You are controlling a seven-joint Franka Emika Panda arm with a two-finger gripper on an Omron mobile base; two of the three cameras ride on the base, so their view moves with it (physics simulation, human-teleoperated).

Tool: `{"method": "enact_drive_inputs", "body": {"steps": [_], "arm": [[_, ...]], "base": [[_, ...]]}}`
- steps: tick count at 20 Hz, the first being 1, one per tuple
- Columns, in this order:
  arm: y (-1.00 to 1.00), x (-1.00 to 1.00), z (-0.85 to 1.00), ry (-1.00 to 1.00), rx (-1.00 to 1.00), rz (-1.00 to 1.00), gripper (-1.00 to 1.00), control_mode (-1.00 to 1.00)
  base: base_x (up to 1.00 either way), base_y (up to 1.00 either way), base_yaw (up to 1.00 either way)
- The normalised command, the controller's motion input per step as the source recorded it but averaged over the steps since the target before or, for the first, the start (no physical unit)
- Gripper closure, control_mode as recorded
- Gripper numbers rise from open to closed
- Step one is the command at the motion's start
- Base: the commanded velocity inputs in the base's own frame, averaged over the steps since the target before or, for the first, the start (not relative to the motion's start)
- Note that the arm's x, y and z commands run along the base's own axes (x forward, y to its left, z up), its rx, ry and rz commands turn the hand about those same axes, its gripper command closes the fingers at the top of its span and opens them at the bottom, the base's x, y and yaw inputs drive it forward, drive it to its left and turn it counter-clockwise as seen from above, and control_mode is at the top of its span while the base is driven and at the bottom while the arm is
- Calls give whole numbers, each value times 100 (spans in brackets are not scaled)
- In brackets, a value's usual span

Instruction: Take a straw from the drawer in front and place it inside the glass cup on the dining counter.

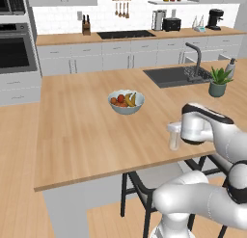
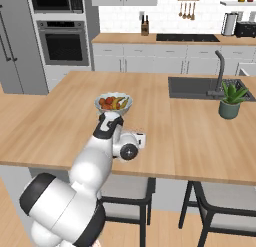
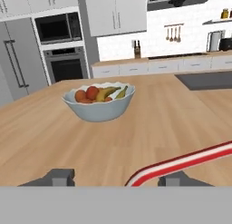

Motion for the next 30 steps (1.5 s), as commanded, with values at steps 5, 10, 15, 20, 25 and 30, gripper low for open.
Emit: {"method": "enact_drive_inputs", "body": {"steps": [5, 10, 15, 20, 25, 30], "arm": [[1, 0, 20, 10, -7, -2, -100, -100], [0, 0, 32, 12, -11, -4, -100, -100], [0, 0, 44, 18, -13, -7, -100, -100], [-4, 1, 55, 26, -12, -8, -100, -100], [-9, 7, 64, 29, -10, -8, -100, -100], [-15, 1, 47, 30, -9, -7, -100, -100]], "base": [[0, 0, 0], [0, 0, 0], [0, 0, 0], [0, 0, 0], [0, 0, 0], [0, 0, 0]]}}
